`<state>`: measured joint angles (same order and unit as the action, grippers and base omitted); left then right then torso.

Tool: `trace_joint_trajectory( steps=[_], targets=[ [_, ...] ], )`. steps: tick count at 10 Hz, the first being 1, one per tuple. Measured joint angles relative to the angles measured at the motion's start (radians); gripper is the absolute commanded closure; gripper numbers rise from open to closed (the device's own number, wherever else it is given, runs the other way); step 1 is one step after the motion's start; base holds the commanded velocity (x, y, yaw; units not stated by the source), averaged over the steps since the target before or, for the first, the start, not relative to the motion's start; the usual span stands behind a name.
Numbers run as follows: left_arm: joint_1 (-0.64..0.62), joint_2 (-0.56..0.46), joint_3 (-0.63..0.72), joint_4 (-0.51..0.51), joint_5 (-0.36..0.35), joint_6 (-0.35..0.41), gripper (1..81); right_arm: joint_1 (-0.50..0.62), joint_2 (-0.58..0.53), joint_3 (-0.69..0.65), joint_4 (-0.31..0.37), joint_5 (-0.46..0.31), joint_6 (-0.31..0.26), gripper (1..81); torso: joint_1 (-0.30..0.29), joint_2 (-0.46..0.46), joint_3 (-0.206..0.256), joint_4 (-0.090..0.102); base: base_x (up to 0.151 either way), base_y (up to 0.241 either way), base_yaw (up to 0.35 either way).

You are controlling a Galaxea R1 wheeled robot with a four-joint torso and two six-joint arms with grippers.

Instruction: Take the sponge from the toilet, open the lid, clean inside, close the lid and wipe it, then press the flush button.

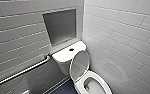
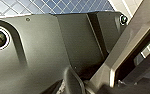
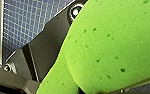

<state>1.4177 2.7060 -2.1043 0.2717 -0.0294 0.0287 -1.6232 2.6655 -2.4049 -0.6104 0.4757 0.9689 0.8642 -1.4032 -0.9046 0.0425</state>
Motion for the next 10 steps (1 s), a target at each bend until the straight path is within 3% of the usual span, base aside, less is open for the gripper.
trace_joint_trajectory(
  steps=[3, 5, 7, 9, 10],
  targets=[
    [-0.002, 0.000, 0.001, -0.007, -0.003, 0.000, 1.0, -0.006, 0.064, -0.116, -0.014, -0.001, 0.002, 81.1, -0.071, 0.109, 0.000, 0.000, 0.000, 0.000, 0.000],
    [-0.008, 0.000, 0.001, -0.026, -0.001, -0.003, 1.0, -0.026, 0.099, -0.172, -0.007, -0.006, 0.008, 81.1, -0.086, 0.132, 0.000, 0.000, 0.000, 0.000, 0.000],
    [-0.040, -0.011, 0.015, -0.092, 0.004, -0.004, 1.0, -0.051, 0.171, -0.215, 0.069, -0.048, -0.027, 81.1, -0.087, 0.132, 0.000, 0.000, 0.000, 0.000, 0.000],
    [-0.082, -0.047, 0.064, -0.126, 0.003, -0.005, 1.0, -0.050, 0.212, -0.248, 0.203, -0.081, -0.184, 81.1, -0.087, 0.132, 0.000, 0.000, 0.000, 0.000, 0.000],
    [-0.099, -0.069, 0.098, -0.141, 0.006, -0.007, 1.0, -0.051, 0.220, -0.255, 0.324, -0.114, -0.357, 81.1, -0.087, 0.132, 0.000, 0.000, 0.000, 0.000, 0.000]
  ],
)
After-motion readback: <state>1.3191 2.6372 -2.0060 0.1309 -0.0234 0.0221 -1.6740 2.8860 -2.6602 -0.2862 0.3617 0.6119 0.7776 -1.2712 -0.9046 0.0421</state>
